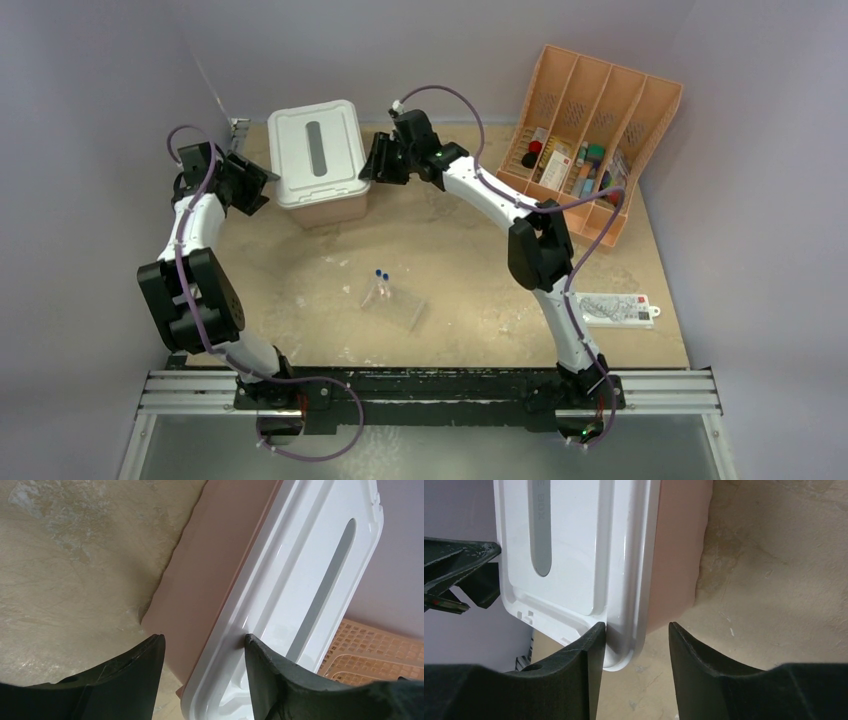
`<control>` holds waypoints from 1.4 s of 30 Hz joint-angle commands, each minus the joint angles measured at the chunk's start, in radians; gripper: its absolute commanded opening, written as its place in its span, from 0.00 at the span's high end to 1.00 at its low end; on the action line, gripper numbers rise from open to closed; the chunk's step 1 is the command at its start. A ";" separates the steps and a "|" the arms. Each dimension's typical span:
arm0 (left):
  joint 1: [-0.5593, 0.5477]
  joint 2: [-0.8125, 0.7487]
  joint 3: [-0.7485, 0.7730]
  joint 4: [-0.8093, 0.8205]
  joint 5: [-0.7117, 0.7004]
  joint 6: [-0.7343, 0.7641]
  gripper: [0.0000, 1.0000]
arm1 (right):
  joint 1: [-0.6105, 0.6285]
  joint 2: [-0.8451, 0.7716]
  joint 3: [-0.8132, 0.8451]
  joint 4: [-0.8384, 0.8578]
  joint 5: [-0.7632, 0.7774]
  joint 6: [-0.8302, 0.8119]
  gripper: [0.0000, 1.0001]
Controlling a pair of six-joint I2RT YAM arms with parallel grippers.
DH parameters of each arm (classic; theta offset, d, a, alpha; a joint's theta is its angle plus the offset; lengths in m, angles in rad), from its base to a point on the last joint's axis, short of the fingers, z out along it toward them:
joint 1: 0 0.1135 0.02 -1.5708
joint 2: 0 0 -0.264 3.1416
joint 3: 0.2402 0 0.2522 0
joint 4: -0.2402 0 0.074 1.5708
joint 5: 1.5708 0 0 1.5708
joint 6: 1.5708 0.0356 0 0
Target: Organize the chemistry lab equipment
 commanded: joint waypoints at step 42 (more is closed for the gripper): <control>-0.027 0.505 0.508 0.267 0.155 0.042 0.32 | -0.044 -0.101 0.018 -0.041 -0.065 -0.235 0.29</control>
